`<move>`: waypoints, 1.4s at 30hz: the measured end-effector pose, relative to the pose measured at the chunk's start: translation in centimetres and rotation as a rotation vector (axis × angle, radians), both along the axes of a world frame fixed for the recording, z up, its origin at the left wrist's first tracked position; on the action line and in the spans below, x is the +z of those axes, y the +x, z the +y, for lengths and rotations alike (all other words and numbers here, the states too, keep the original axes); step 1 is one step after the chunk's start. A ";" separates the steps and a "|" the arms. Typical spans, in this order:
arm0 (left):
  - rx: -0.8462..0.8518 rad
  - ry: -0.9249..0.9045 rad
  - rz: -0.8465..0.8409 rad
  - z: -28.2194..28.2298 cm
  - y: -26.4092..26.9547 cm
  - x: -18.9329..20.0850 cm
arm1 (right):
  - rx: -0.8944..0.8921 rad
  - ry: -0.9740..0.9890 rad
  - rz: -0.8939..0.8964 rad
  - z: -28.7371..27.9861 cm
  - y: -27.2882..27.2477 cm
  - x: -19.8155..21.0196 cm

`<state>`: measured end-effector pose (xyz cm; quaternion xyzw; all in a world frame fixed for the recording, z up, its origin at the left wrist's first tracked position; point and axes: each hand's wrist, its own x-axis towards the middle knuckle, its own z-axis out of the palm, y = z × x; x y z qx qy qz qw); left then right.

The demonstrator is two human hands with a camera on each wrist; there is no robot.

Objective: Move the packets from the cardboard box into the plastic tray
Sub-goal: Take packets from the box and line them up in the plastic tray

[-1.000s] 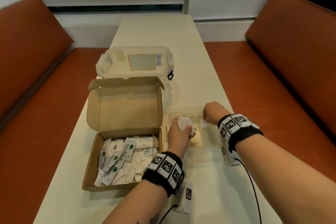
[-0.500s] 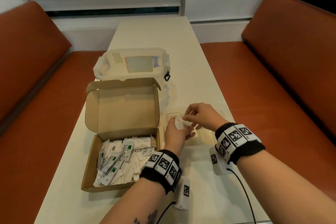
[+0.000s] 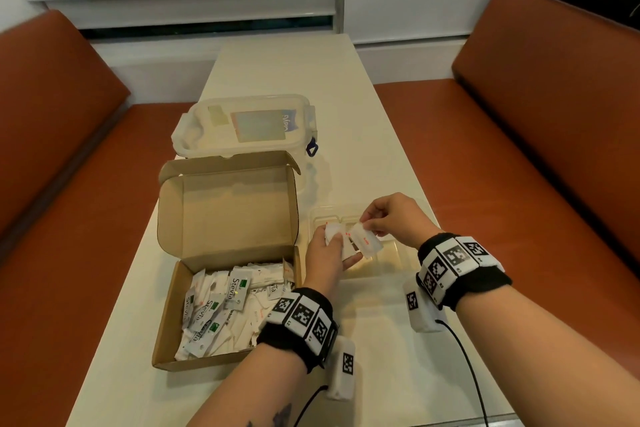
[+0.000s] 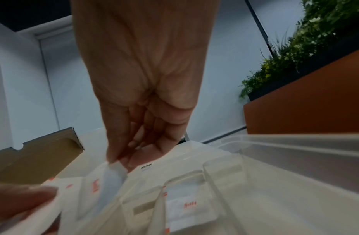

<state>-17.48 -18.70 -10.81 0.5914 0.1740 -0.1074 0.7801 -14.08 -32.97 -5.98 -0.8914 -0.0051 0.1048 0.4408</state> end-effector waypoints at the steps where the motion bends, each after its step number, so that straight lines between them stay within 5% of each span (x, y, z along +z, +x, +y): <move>1: -0.004 -0.005 0.007 0.1 0.0 0.1 | 0.030 -0.008 0.013 0.0 0.0 0.2; 6: -0.063 0.032 -0.035 0.2 -0.3 0.3 | 0.128 -0.063 0.025 0.3 0.1 0.9; 20: 0.035 0.060 -0.106 0.1 -0.8 0.6 | 0.026 -0.073 0.075 -0.8 0.2 0.4; 28: 0.061 0.049 -0.109 0.1 -0.6 0.4 | -0.025 -0.414 -0.049 -2.1 1.5 0.5; 42: 0.018 0.088 -0.085 0.2 -0.7 0.8 | 0.169 -0.793 0.066 0.9 2.9 -0.3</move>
